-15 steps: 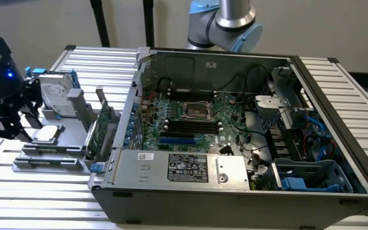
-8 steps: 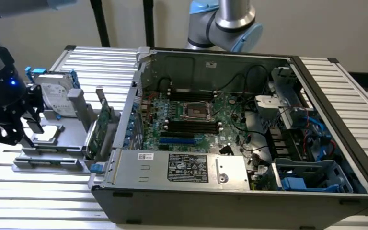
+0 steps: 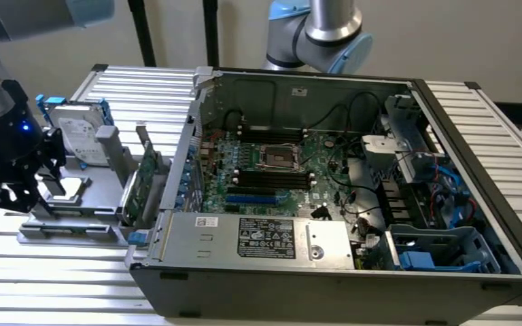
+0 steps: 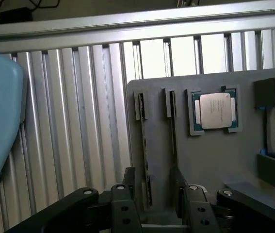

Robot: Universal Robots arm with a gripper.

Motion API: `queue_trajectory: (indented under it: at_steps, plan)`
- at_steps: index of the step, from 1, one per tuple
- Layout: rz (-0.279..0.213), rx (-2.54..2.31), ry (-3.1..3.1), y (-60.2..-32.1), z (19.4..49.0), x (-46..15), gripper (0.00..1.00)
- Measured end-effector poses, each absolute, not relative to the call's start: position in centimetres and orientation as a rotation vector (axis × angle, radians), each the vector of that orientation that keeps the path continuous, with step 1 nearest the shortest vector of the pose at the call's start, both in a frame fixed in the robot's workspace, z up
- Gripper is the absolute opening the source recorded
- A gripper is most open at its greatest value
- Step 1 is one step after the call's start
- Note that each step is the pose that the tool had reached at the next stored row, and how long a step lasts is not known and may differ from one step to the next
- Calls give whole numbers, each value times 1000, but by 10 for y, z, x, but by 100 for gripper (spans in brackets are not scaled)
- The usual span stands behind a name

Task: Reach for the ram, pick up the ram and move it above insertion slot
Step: 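Pick up the ram and move it above insertion slot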

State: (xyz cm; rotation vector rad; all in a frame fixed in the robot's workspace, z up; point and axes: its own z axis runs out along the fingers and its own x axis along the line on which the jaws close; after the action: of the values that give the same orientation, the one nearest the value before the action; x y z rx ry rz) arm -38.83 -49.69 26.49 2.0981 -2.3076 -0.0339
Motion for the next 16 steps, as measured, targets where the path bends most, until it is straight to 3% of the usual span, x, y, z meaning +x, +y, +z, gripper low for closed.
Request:
queue_trajectory:
  at_steps: [16]
  plan:
    - [-33,2149,-2259,-497,236,-389,42]
